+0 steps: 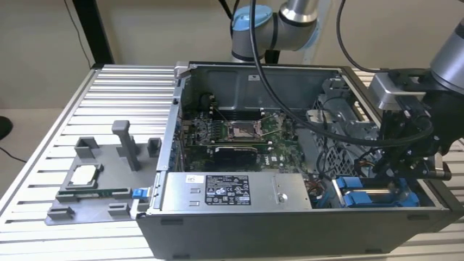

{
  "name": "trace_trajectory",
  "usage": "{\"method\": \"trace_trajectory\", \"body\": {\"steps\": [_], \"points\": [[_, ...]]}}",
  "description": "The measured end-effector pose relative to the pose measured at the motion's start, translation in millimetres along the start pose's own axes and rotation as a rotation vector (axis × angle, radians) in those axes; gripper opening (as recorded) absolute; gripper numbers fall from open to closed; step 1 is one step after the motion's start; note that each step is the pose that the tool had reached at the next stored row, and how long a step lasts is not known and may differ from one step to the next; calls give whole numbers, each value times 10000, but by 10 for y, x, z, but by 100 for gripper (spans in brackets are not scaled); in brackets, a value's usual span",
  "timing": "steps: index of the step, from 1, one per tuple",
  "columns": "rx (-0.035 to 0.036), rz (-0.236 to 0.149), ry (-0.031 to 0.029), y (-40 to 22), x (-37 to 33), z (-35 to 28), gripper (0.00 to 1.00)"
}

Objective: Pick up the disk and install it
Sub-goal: 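Insert the first disk wire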

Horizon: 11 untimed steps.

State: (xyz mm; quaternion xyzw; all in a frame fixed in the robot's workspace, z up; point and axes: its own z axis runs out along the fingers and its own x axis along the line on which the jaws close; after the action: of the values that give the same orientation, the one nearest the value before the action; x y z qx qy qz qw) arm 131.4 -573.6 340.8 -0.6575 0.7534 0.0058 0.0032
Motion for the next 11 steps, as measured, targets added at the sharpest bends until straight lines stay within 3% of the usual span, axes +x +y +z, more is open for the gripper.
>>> {"method": "trace_trajectory", "body": {"steps": [11], "points": [[25, -116, 140, 1, -20, 26, 0]]}}
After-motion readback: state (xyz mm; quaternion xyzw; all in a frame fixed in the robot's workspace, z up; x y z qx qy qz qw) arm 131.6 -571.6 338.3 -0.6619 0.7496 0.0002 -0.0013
